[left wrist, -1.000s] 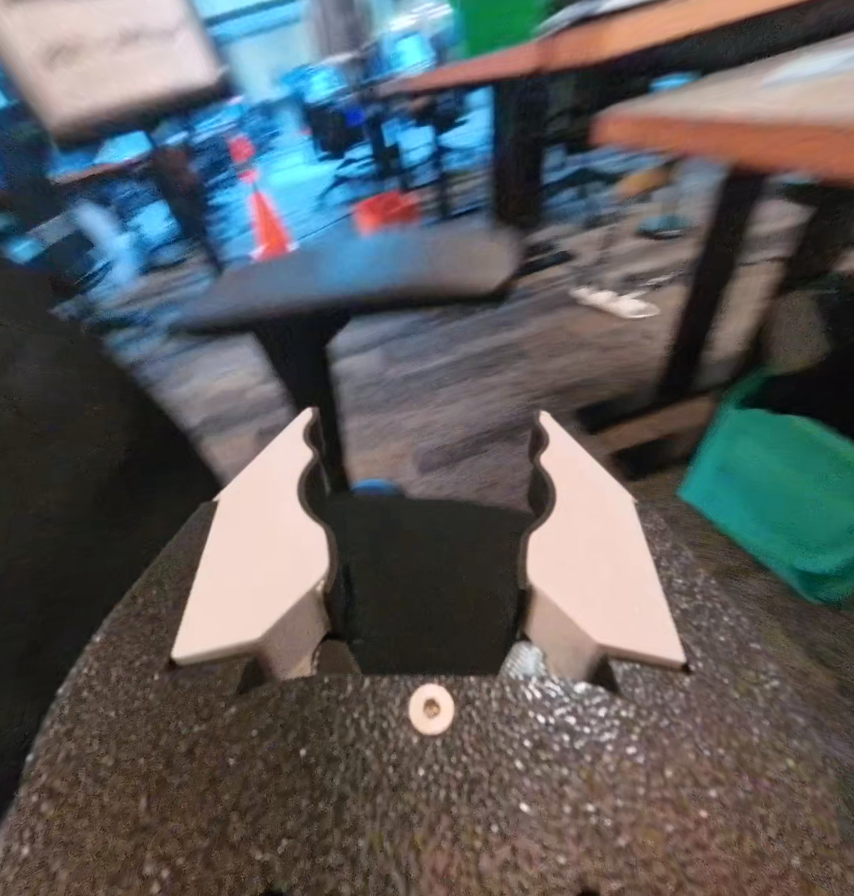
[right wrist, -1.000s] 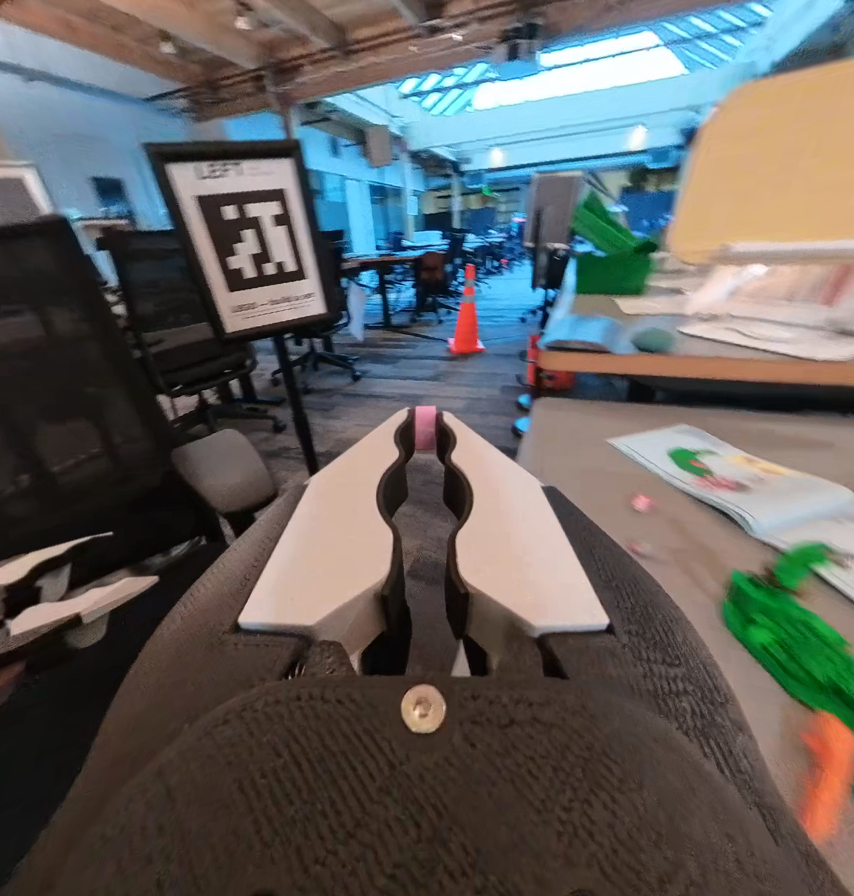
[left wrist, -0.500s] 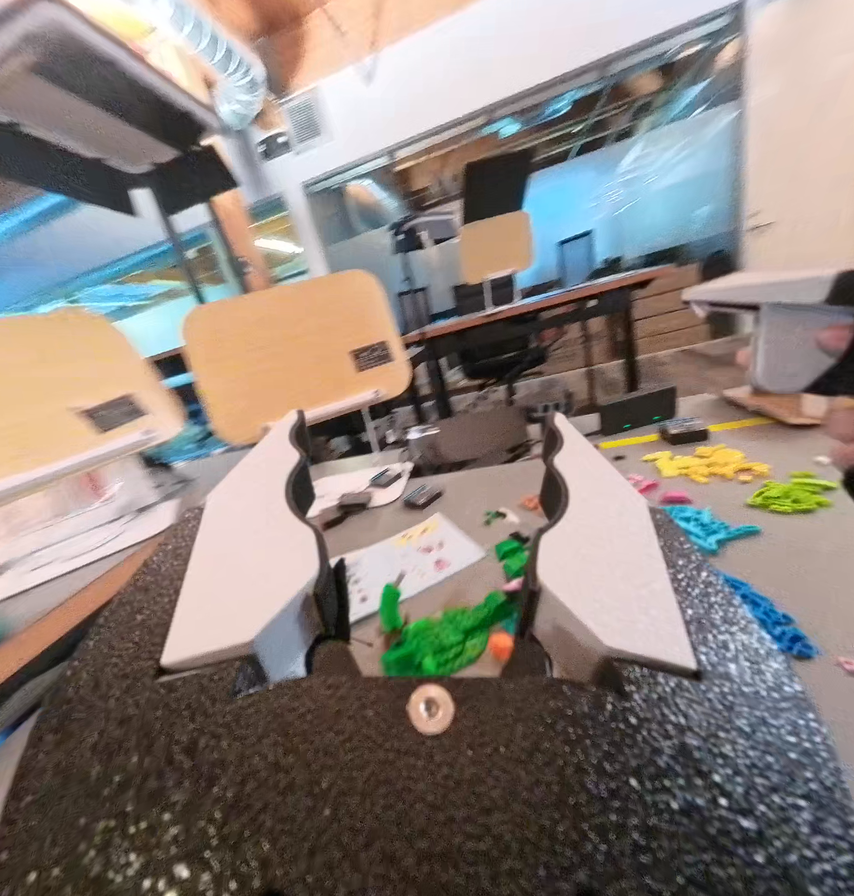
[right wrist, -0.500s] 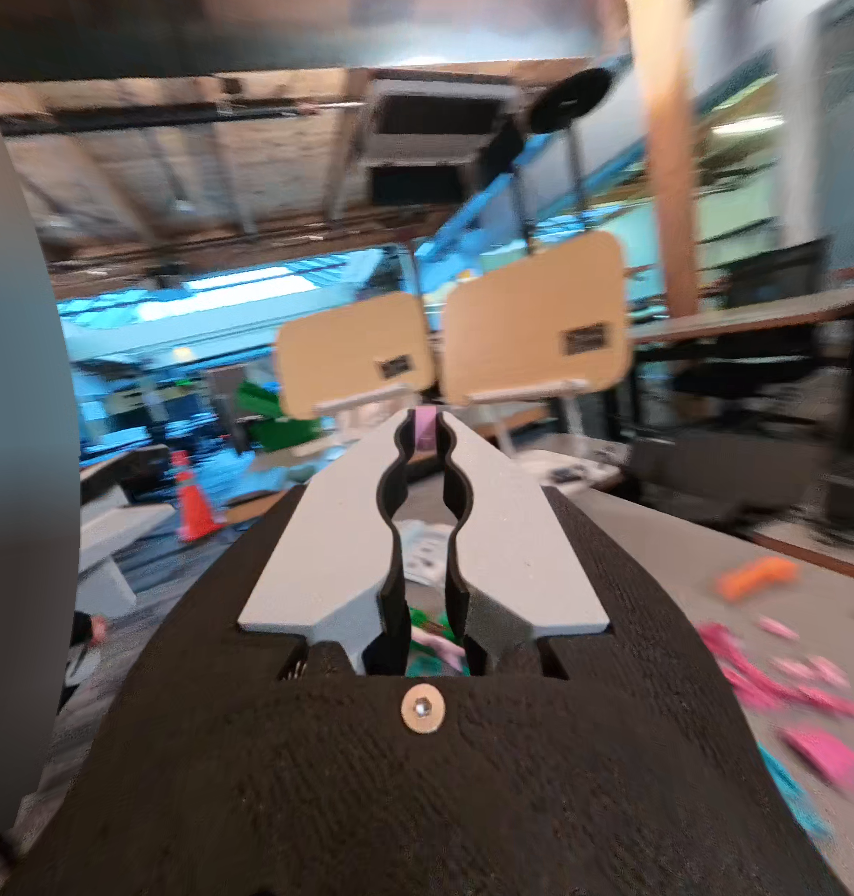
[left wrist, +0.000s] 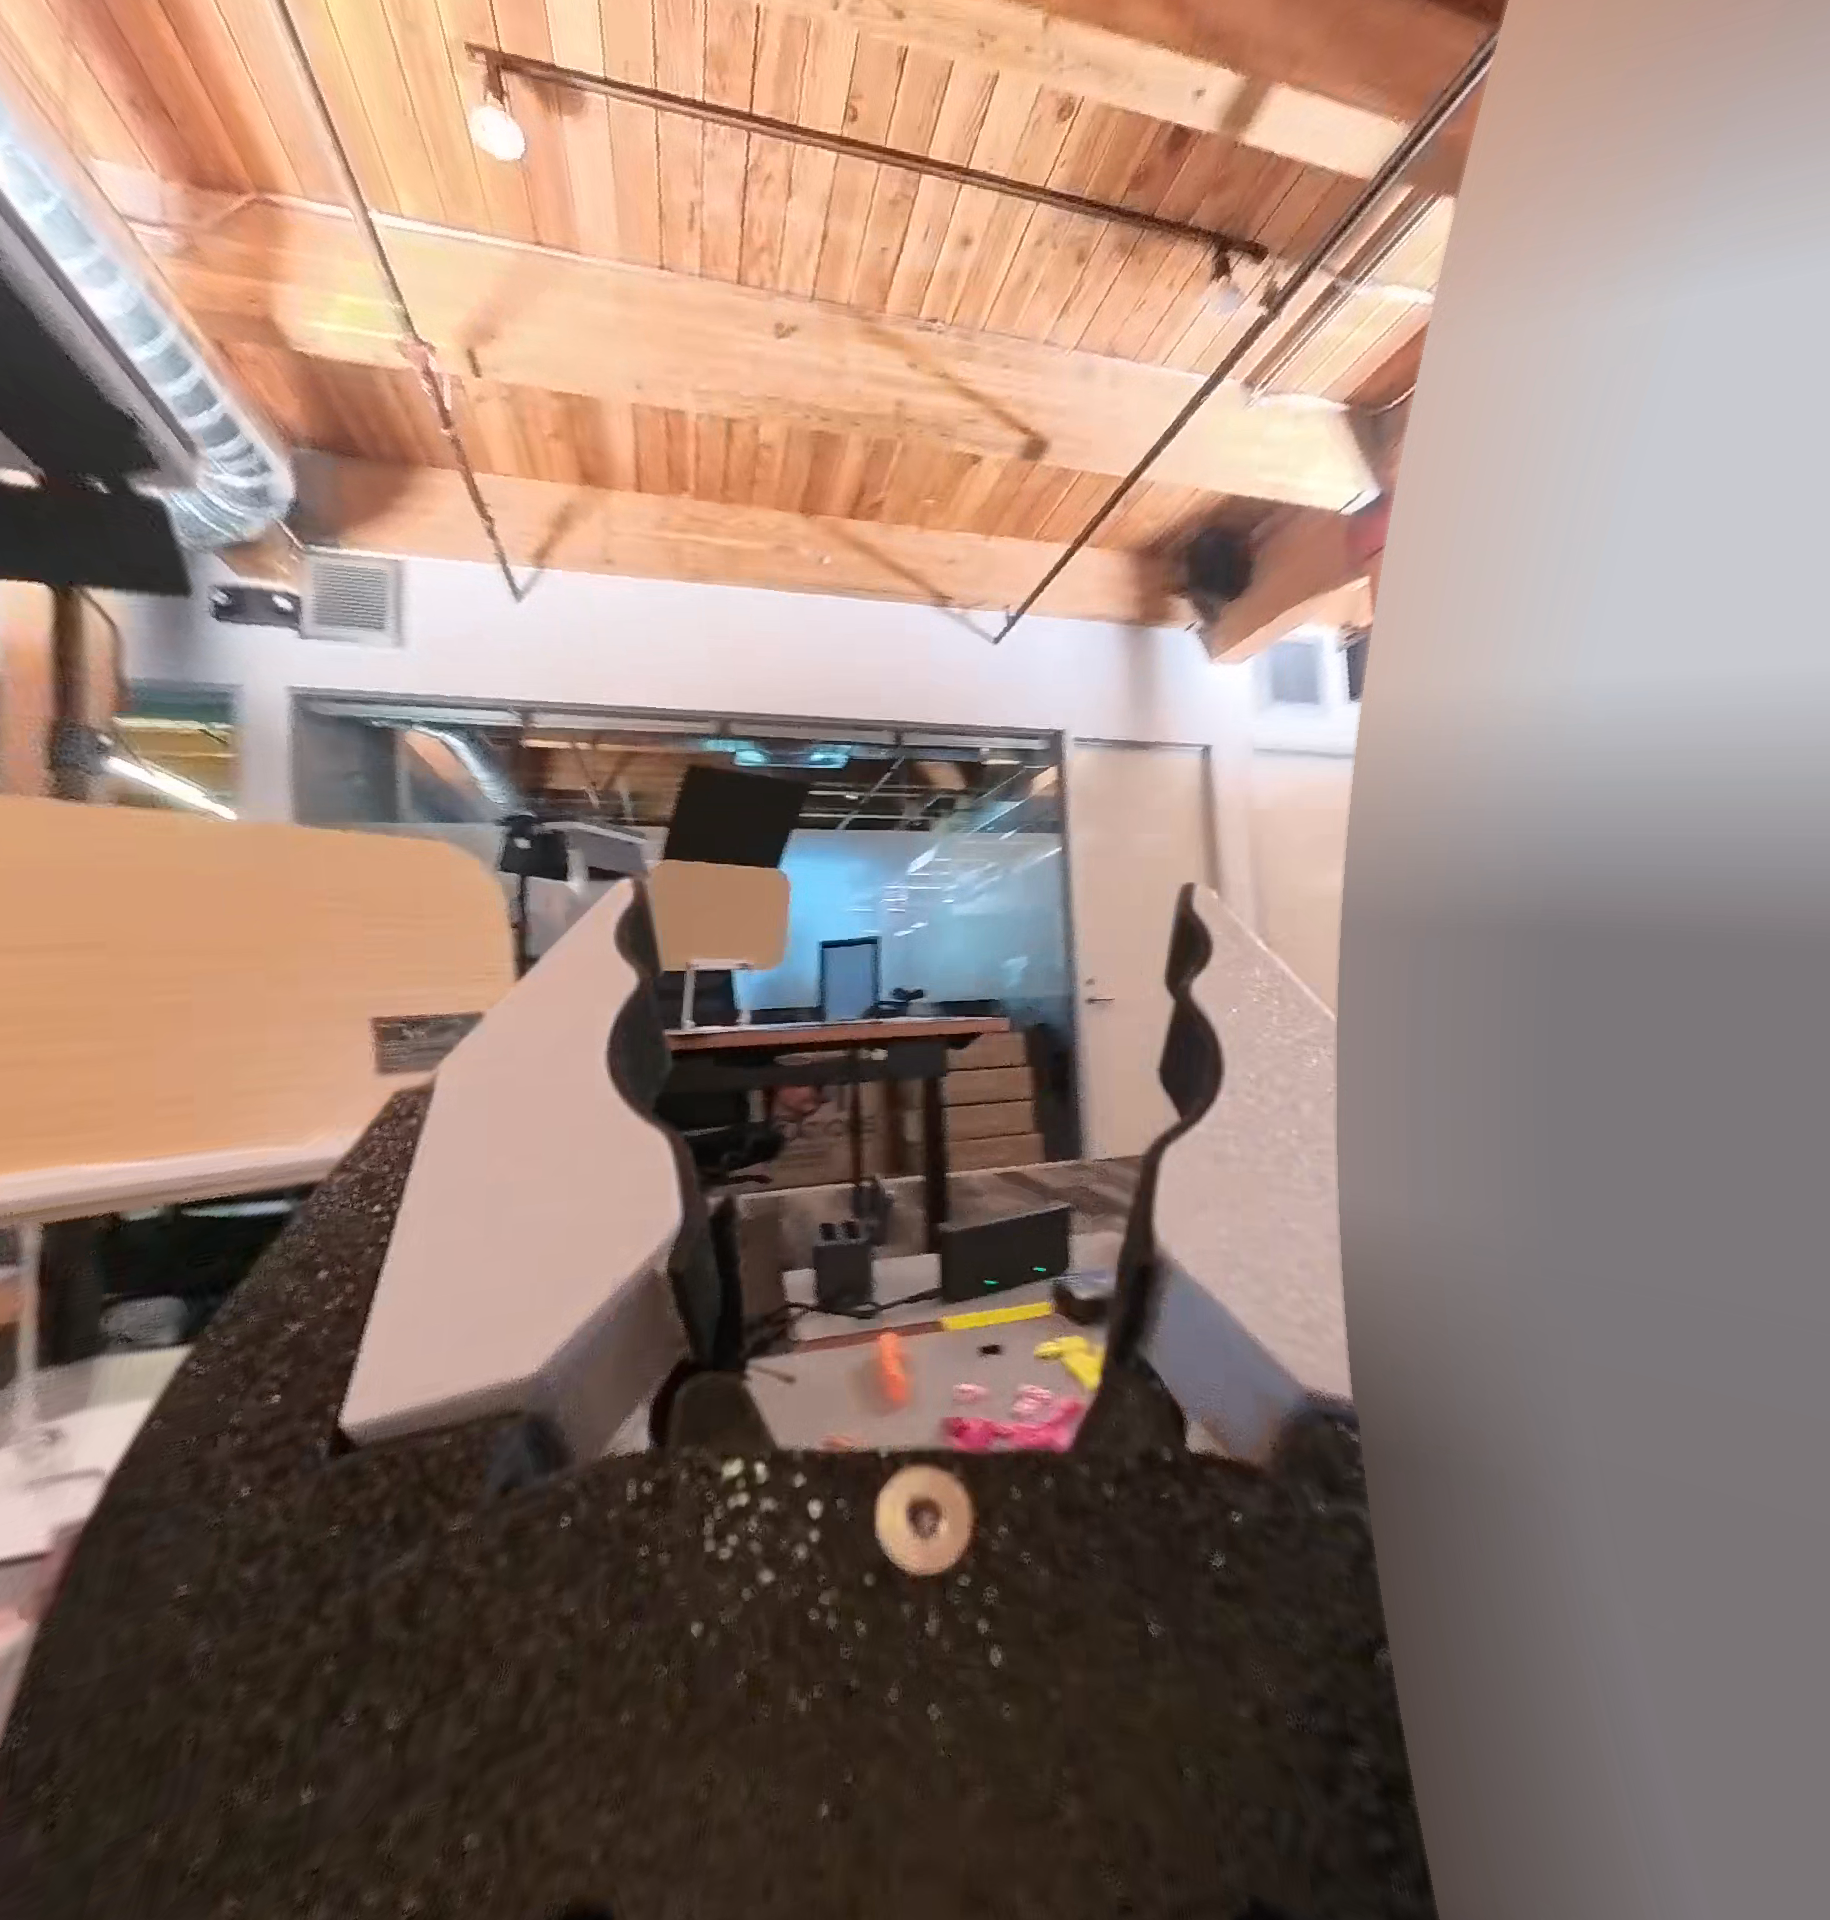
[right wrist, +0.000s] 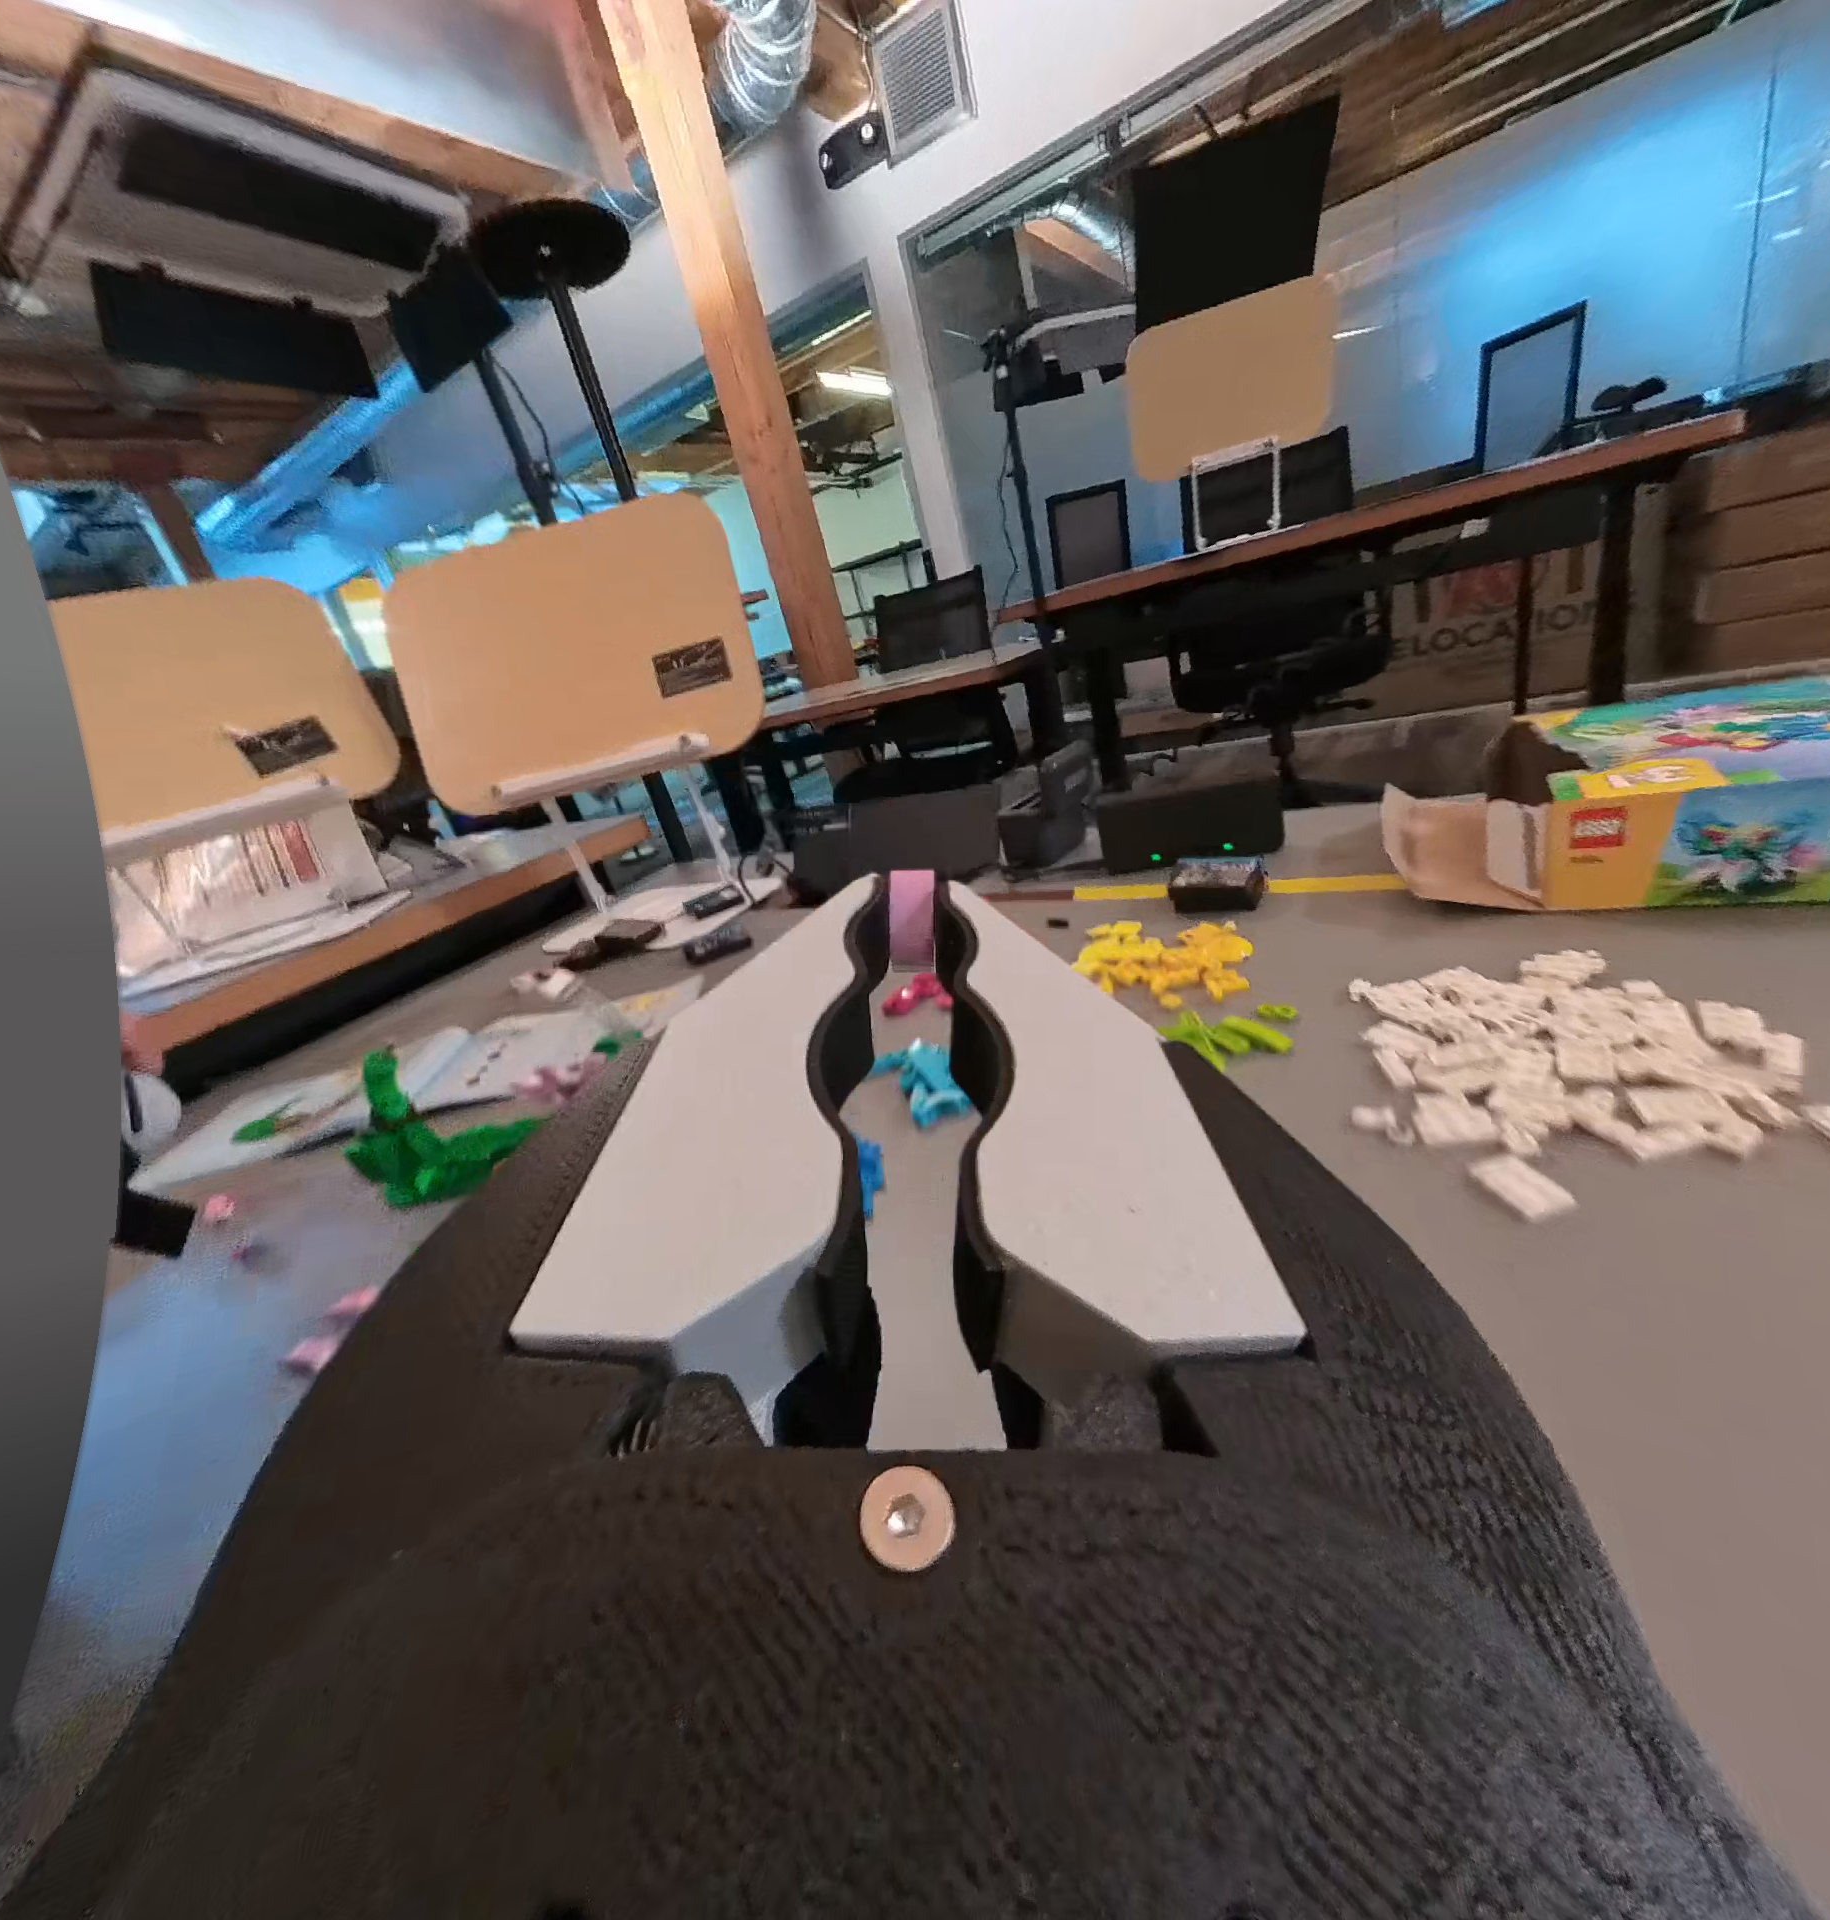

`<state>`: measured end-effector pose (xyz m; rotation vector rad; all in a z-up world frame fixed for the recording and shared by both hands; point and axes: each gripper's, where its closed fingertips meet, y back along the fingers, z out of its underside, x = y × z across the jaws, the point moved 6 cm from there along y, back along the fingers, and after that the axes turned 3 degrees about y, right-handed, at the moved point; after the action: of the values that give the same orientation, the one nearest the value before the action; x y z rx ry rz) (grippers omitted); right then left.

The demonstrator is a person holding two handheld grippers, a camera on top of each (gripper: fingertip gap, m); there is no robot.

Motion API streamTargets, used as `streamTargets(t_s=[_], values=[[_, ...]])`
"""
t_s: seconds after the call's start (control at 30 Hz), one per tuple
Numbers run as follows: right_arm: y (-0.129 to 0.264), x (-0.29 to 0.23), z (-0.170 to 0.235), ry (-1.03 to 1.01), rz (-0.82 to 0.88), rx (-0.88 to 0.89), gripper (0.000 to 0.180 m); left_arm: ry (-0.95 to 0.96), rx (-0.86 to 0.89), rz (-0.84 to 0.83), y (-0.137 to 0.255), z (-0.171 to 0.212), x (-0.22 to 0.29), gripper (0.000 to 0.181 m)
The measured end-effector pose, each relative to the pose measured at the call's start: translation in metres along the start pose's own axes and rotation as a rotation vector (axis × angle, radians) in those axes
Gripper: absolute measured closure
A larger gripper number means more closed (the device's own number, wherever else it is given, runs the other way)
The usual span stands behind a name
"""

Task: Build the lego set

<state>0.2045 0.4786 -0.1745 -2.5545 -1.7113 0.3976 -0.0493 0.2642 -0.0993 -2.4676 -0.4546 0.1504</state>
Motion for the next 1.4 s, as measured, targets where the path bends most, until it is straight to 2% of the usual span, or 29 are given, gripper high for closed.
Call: streamTargets(t_s=[0.03, 0.17, 0.23, 0.3, 0.43, 0.6, 0.67, 0.8, 0.87, 0.97, 1.1, 1.2, 1.3, 1.4], values=[[0.013, -0.008, 0.002, 0.015, 0.011, -0.009, 0.173, 0.044, -0.013, 0.007, 0.006, -0.003, 0.002, 0.084], [0.050, -0.046, 0.000, 0.111, 0.059, -0.010, 0.173, 0.342, -0.154, 0.032, 0.045, -0.006, 0.007, 0.081], [0.057, -0.061, -0.001, 0.124, 0.047, -0.046, 0.173, 0.409, -0.195, 0.059, 0.060, -0.010, 0.010, 0.078], [0.059, -0.070, -0.001, 0.171, 0.018, -0.096, 0.173, 0.431, -0.247, 0.056, 0.068, -0.018, 0.007, 0.080], [0.054, -0.074, 0.009, 0.270, -0.018, -0.189, 0.173, 0.482, -0.244, 0.082, 0.082, -0.034, 0.003, 0.081], [0.019, -0.049, 0.024, 0.313, -0.003, -0.289, 0.173, 0.347, -0.260, 0.118, 0.085, -0.032, 0.010, 0.083], [-0.005, -0.032, 0.028, 0.355, 0.014, -0.284, 0.173, 0.245, -0.260, 0.153, 0.078, -0.027, 0.017, 0.085], [-0.058, 0.006, 0.034, 0.494, 0.075, -0.156, 0.173, 0.084, -0.256, 0.262, 0.042, -0.002, 0.045, 0.089], [-0.085, 0.020, 0.044, 0.580, 0.045, -0.108, 0.174, -0.043, -0.275, 0.337, 0.021, 0.021, 0.067, 0.098], [-0.120, 0.031, 0.063, 0.643, -0.047, -0.079, 0.174, -0.257, -0.213, 0.386, -0.006, 0.052, 0.099, 0.108], [-0.143, 0.045, 0.073, 0.713, -0.070, -0.059, 0.173, -0.157, -0.232, 0.427, -0.048, 0.085, 0.122, 0.103], [-0.137, 0.044, 0.071, 0.706, -0.061, -0.027, 0.173, -0.098, -0.239, 0.442, -0.072, 0.103, 0.130, 0.102], [-0.127, 0.031, 0.071, 0.780, -0.085, -0.009, 0.173, -0.110, -0.170, 0.442, -0.076, 0.109, 0.133, 0.107], [-0.129, 0.027, 0.076, 0.869, -0.090, -0.017, 0.173, -0.005, -0.029, 0.474, -0.057, 0.107, 0.137, 0.119]])
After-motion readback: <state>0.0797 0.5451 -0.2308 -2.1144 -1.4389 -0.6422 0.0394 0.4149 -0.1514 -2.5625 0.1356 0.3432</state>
